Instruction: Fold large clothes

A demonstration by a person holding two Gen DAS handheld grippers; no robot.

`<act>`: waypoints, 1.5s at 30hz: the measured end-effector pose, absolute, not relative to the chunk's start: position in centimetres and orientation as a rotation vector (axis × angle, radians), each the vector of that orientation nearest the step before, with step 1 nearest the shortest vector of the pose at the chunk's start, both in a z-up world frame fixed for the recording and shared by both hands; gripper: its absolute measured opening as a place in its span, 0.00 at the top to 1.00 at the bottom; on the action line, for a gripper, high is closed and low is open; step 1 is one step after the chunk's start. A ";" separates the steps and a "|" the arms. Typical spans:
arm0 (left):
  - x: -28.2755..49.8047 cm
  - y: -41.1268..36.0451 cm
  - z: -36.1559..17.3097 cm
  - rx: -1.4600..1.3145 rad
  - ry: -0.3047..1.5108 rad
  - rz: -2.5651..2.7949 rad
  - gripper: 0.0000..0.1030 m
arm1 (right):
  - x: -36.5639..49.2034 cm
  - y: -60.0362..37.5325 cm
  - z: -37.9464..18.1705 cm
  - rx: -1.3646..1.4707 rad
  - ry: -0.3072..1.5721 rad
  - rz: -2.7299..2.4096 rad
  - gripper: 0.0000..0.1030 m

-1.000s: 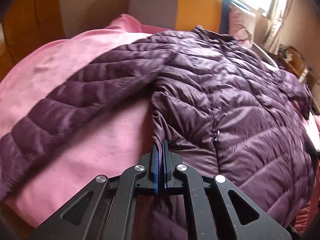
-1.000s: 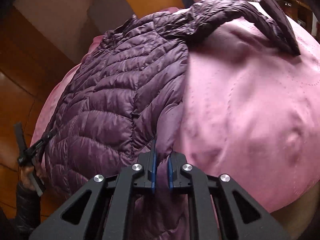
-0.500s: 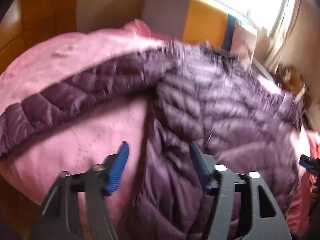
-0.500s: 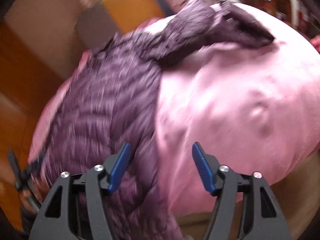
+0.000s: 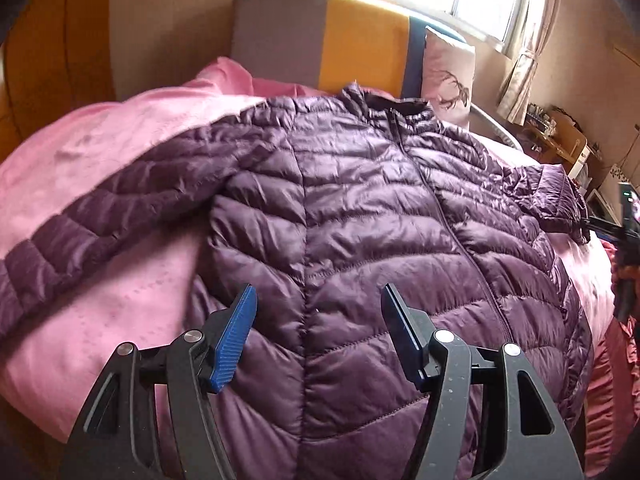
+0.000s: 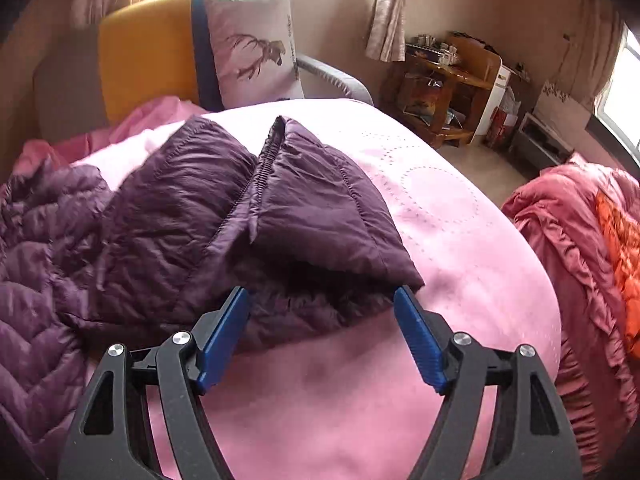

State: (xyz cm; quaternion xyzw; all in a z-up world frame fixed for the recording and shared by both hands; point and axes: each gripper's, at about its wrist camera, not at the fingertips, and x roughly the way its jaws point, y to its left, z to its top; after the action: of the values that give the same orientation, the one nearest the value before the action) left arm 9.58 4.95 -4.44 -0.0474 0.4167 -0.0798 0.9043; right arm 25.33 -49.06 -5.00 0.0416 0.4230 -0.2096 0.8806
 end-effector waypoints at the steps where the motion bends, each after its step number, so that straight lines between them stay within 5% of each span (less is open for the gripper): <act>1: 9.8 4.9 -4.7 -0.099 0.873 -0.165 0.39 | 26.4 -49.5 -5.6 0.063 0.899 -0.448 0.31; 2: 9.9 4.8 -5.1 -0.096 0.886 -0.163 0.39 | 27.0 -50.0 -6.0 0.064 0.907 -0.456 0.36; 3: 10.0 4.7 -5.3 -0.089 0.893 -0.159 0.39 | 27.3 -50.7 -6.2 0.087 0.906 -0.467 0.64; 5: 10.0 4.4 -5.7 -0.061 0.902 -0.147 0.39 | 27.1 -53.0 -6.2 0.192 0.902 -0.495 0.97; 14: 9.8 7.4 -5.5 -0.052 0.888 -0.035 0.39 | 18.8 -65.2 -5.2 0.635 0.795 -0.737 0.99; 24: 8.4 14.3 -7.5 -0.201 0.976 0.071 0.38 | 15.5 -66.1 -6.3 0.563 0.864 -0.896 1.00; 26: 7.8 13.6 -7.5 -0.156 0.968 0.054 0.38 | 15.0 -65.5 -5.1 0.564 0.820 -0.899 0.96; 28: 7.3 12.9 -7.5 -0.158 0.964 0.010 0.46 | 14.5 -64.3 -3.3 0.528 0.764 -0.901 0.42; 29: 7.1 12.6 -7.5 -0.162 0.966 -0.012 0.49 | 14.3 -63.3 -2.2 0.505 0.725 -0.893 0.35; 33: 6.7 12.2 -7.5 -0.188 0.960 -0.021 0.49 | 15.4 -57.8 0.6 0.397 0.669 -0.749 0.23; 37: 6.1 12.1 -7.4 -0.233 0.941 -0.019 0.49 | 18.6 -49.3 0.9 0.381 0.690 -0.476 0.22; 41: 5.3 14.2 -6.8 -0.344 0.909 0.038 0.33 | 21.8 -38.2 -0.3 0.364 0.736 -0.165 0.21; 45: 2.0 20.4 -4.4 -0.456 0.787 0.268 0.32 | 23.4 -27.3 -2.4 0.247 0.783 0.060 0.21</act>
State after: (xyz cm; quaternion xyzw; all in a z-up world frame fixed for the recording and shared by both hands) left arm 1.97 20.44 -4.36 -0.2195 0.3790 0.1290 0.8897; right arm 23.44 -27.33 -2.43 0.1200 0.3804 0.0291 0.9166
